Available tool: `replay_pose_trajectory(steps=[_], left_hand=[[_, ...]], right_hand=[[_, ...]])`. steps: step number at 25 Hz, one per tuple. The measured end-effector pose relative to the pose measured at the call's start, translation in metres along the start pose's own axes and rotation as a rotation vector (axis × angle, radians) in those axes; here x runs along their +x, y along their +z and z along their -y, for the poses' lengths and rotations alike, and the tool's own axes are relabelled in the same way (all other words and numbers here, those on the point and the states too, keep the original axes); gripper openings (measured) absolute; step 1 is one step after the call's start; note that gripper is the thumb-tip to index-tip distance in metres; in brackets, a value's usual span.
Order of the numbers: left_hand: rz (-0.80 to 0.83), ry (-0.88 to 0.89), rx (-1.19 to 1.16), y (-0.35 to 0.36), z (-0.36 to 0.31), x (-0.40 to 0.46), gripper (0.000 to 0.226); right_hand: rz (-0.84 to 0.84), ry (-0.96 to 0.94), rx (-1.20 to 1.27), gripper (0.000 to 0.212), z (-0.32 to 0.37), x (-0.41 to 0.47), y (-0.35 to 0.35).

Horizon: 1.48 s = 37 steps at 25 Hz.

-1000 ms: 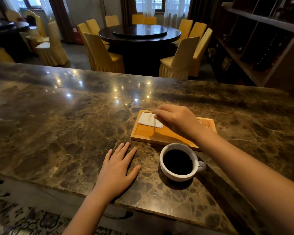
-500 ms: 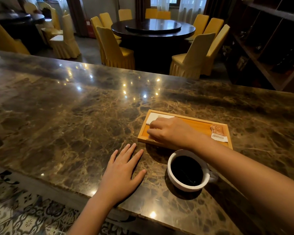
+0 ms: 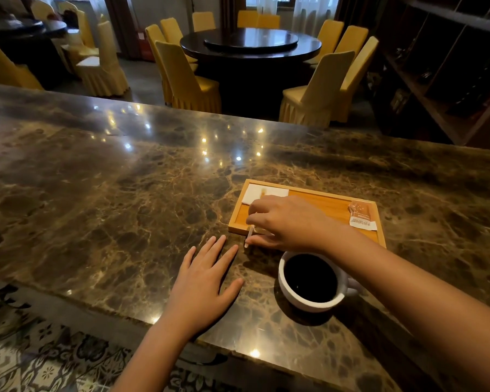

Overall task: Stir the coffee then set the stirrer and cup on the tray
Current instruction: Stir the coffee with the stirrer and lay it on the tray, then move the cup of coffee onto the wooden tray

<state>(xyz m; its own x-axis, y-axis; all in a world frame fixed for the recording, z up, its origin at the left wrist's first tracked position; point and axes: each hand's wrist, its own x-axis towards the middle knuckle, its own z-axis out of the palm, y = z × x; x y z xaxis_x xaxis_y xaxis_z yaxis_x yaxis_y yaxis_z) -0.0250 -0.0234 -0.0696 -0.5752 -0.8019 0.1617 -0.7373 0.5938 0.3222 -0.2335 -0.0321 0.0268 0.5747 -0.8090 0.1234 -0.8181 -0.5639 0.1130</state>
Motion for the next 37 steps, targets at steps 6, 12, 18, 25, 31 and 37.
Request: replay_pose_trajectory(steps=[6, 12, 18, 25, 31, 37], left_hand=[[-0.015, 0.015, 0.0, 0.001, 0.002, 0.001, 0.066], [0.003, 0.022, 0.014, 0.001, 0.003, 0.001, 0.067], [0.01, 0.028, 0.016, -0.001, 0.001, 0.002, 0.07], [0.005, 0.032, 0.011, -0.001, 0.001, 0.001, 0.071], [0.007, 0.037, 0.008, 0.0, 0.002, 0.002, 0.072], [0.001, 0.04, 0.009, 0.001, 0.003, 0.002, 0.071]], right_hand=[[-0.189, 0.266, 0.135, 0.043, 0.032, -0.064, -0.016], [-0.334, 0.781, 0.286, 0.025, 0.05, -0.136, -0.002], [-0.279, 0.972, 0.81, 0.014, 0.051, -0.153, 0.014], [-0.293, 0.934, 1.243, 0.017, 0.063, -0.16, 0.018], [-0.385, 0.946, 1.284, 0.021, 0.065, -0.157, 0.023], [-0.548, 0.988, 1.271, 0.021, 0.053, -0.144, 0.015]])
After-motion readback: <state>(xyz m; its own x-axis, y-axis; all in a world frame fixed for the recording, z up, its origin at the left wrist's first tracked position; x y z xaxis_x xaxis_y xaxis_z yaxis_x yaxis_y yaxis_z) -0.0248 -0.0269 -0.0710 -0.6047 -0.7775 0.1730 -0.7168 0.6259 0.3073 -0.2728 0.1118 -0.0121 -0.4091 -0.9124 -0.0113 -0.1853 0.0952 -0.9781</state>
